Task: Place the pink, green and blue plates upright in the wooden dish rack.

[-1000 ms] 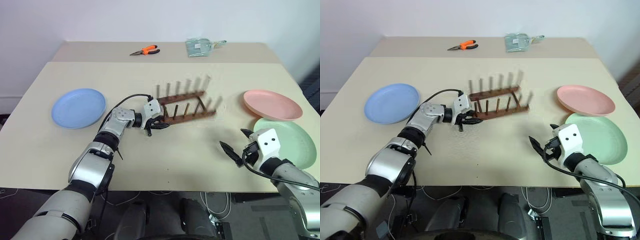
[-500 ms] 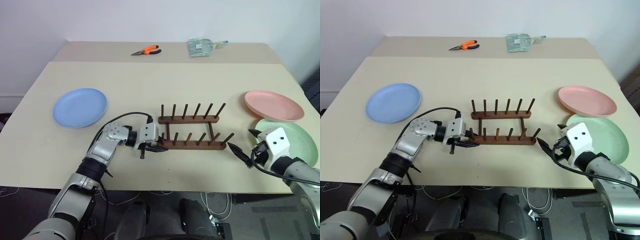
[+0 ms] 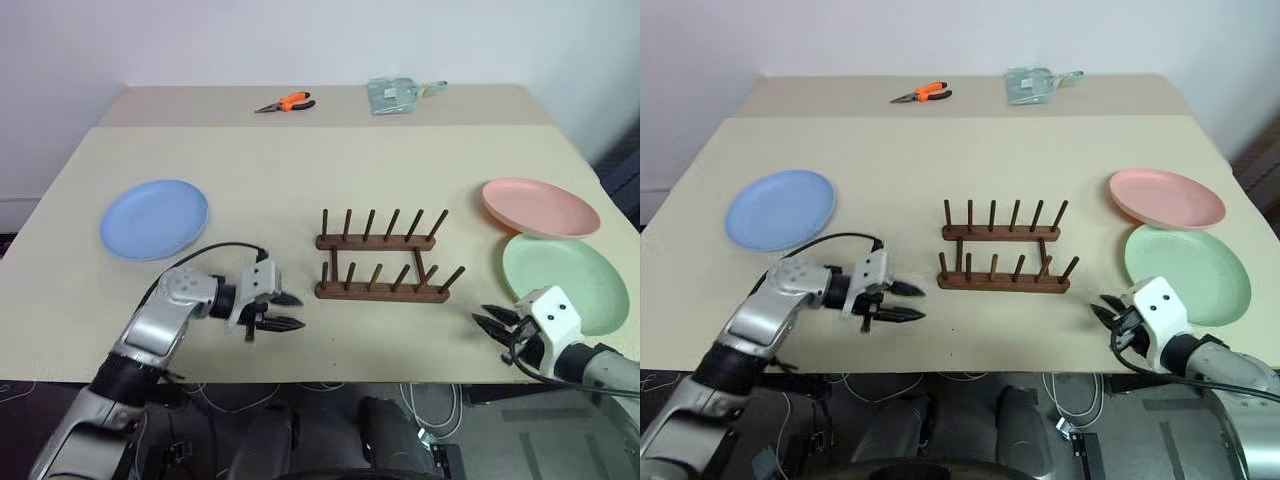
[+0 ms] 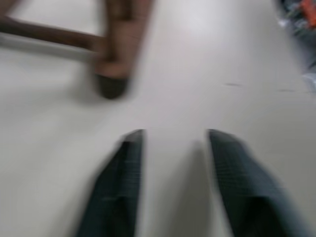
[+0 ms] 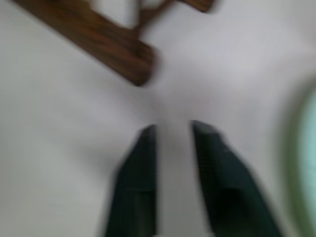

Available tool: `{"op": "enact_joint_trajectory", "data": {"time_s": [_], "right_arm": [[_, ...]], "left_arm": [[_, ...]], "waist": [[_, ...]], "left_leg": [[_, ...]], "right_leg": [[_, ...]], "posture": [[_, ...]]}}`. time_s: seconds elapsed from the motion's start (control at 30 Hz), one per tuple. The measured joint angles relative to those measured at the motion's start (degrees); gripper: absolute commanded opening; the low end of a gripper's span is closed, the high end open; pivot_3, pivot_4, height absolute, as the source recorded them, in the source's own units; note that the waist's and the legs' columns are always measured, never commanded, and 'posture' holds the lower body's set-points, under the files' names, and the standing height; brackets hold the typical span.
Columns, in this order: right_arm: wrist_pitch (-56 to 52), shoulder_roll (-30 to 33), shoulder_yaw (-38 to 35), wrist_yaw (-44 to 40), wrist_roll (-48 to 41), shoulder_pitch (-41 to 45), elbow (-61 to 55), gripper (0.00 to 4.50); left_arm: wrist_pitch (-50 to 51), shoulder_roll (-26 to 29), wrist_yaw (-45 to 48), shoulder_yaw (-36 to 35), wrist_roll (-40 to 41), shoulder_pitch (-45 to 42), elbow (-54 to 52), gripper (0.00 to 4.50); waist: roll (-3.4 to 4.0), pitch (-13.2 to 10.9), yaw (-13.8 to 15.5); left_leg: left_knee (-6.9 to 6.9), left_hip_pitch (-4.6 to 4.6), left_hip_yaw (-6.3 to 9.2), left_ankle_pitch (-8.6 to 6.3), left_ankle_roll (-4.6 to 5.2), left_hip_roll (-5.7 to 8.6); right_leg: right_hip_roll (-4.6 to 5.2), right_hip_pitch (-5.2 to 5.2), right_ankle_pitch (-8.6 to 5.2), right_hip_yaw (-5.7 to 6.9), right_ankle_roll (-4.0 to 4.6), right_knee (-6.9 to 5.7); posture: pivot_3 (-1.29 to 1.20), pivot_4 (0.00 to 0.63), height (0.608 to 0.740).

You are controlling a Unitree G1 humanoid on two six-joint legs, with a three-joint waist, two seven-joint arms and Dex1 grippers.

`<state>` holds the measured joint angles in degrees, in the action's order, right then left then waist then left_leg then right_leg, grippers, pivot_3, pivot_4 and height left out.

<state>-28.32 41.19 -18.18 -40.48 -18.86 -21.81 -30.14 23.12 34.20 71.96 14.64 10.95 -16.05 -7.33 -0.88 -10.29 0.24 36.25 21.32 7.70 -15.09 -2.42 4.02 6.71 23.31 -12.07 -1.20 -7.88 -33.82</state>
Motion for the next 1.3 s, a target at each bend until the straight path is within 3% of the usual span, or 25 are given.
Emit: {"op": "enact_joint_trajectory", "data": {"time_s": [0.17, 0.33, 0.5, 0.7, 0.8, 0.9, 1.03, 1.17, 1.3], "right_arm": [[-2.1, -1.8, 10.5, 3.3, 3.3, 7.0, -0.5, 0.00], [-1.3, -3.6, 17.0, 9.6, 11.2, 16.0, 6.1, 0.00], [0.7, -6.8, 20.4, 14.9, 16.8, 25.4, 15.6, 0.00], [4.7, -8.3, 21.4, 16.9, 20.0, 31.8, 24.7, 0.00], [4.9, -8.4, 20.8, 16.0, 19.5, 32.8, 25.9, 0.89], [5.3, -6.1, 19.4, 13.8, 18.8, 31.8, 24.8, 2.30], [8.1, 4.4, 16.4, 11.9, 22.5, 28.0, 21.7, 4.36], [11.6, 12.5, 11.4, 12.4, 27.1, 28.1, 22.7, 4.36], [15.5, 16.4, 11.7, 13.3, 32.0, 29.8, 29.4, 4.36]], "left_arm": [[0.9, -8.9, -11.7, 3.4, -3.0, 1.7, -2.3, 0.56], [0.3, -18.2, -28.3, 4.3, -9.5, -1.8, 2.9, 0.56], [-0.7, -22.2, -37.6, 4.1, -11.7, -6.3, 9.9, 0.56], [-3.3, -23.0, -40.8, 3.2, -11.7, -9.2, 15.2, 0.56], [-4.4, -23.0, -41.2, 2.9, -11.7, -9.6, 16.3, 0.51], [-4.6, -22.8, -41.3, 2.7, -11.7, -9.5, 16.3, 0.51], [-4.1, -19.2, -37.1, 2.3, -9.8, -7.0, 11.6, 0.51], [-3.2, -17.8, -32.2, 2.3, -6.7, -4.6, 6.8, 0.51], [-3.1, -17.9, -29.6, 2.7, -5.3, -4.5, 3.5, 0.51]], "waist": [[-0.01, 0.0, 0.7], [-0.08, 0.1, 0.6], [-0.14, 0.4, 0.4], [-0.08, 0.5, 0.4], [-0.07, 0.5, 0.4], [-0.06, 0.5, 0.4], [0.02, 0.5, 0.3], [0.02, 0.4, 0.4], [0.01, 0.4, 0.4]], "left_leg": [[0.14, 0.08, 0.03, 0.00, 0.00, 0.07], [0.14, 0.01, 0.02, 0.01, 0.00, 0.17], [0.14, -0.06, -0.02, 0.02, -0.01, 0.15], [0.12, -0.08, -0.01, 0.02, -0.01, 0.17], [0.12, -0.10, -0.01, 0.02, -0.01, 0.17], [0.12, -0.08, -0.02, 0.02, -0.01, 0.18], [0.06, 0.02, -0.11, 0.02, -0.01, 0.19], [0.05, 0.04, -0.13, 0.02, -0.02, 0.15], [0.06, 0.04, -0.15, 0.02, -0.01, 0.16]], "right_leg": [[0.08, -0.09, 0.00, 0.01, 0.02, 0.13], [0.04, -0.13, 0.04, 0.04, 0.01, 0.14], [-0.02, -0.15, 0.12, 0.04, -0.04, 0.09], [-0.02, -0.15, 0.20, 0.04, -0.13, 0.06], [-0.03, -0.14, 0.21, 0.04, -0.11, -0.03], [-0.02, -0.13, 0.19, 0.04, -0.14, -0.03], [0.00, 0.06, 0.18, -0.02, -0.15, -0.05], [-0.01, 0.07, 0.14, -0.01, -0.17, -0.04], [0.01, 0.03, 0.07, -0.03, 0.02, 0.00]], "posture": [[0.00, 0.150, 0.740], [0.00, 0.150, 0.740], [0.00, 0.150, 0.740], [0.00, 0.150, 0.740], [0.00, 0.150, 0.740], [0.00, 0.150, 0.740], [0.00, 0.150, 0.740], [0.00, 0.150, 0.740], [0.00, 0.150, 0.740]]}}
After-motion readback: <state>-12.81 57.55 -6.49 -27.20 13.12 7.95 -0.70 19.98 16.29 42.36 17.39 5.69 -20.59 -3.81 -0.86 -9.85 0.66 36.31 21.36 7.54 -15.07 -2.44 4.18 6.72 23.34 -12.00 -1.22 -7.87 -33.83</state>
